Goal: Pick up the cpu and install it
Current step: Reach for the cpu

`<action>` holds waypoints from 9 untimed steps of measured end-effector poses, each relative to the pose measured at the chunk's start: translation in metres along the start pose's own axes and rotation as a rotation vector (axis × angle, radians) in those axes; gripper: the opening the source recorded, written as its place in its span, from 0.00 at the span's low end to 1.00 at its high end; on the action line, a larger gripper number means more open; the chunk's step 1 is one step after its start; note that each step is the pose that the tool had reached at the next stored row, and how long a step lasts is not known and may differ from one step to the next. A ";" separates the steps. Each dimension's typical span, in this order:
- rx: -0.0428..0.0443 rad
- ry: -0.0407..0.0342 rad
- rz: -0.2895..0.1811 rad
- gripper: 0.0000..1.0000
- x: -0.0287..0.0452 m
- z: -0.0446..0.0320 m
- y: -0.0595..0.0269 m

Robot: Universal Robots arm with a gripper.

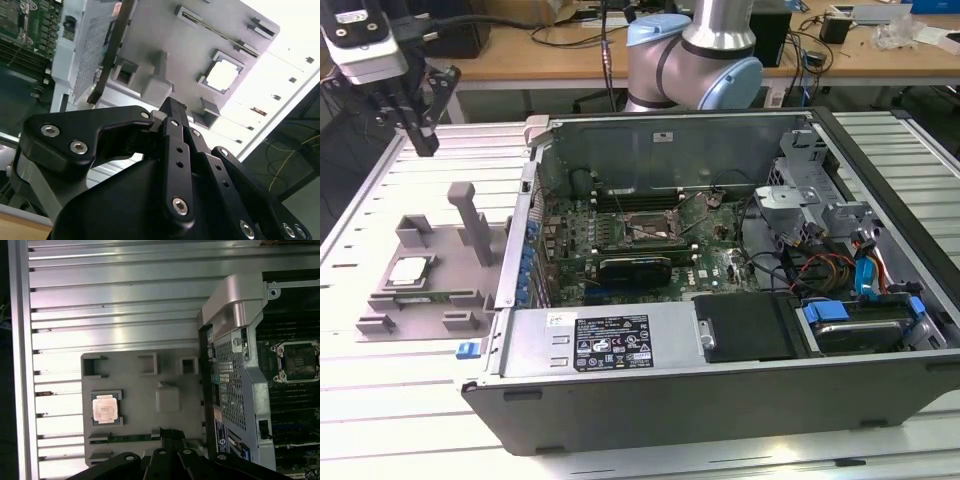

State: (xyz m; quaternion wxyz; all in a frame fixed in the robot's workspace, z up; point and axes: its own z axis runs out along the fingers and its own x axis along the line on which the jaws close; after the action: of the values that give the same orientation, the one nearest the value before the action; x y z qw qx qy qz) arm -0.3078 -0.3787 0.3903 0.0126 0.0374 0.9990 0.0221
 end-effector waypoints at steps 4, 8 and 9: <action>-0.0001 -0.0001 0.000 0.11 0.0118 0.0060 -0.0011; 0.0000 -0.0001 0.000 0.11 0.0208 0.0129 -0.0021; -0.0001 -0.0002 0.000 0.11 0.0230 0.0144 -0.0023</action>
State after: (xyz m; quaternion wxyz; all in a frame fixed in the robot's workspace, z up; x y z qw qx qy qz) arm -0.3305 -0.3786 0.3753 0.0127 0.0374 0.9990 0.0221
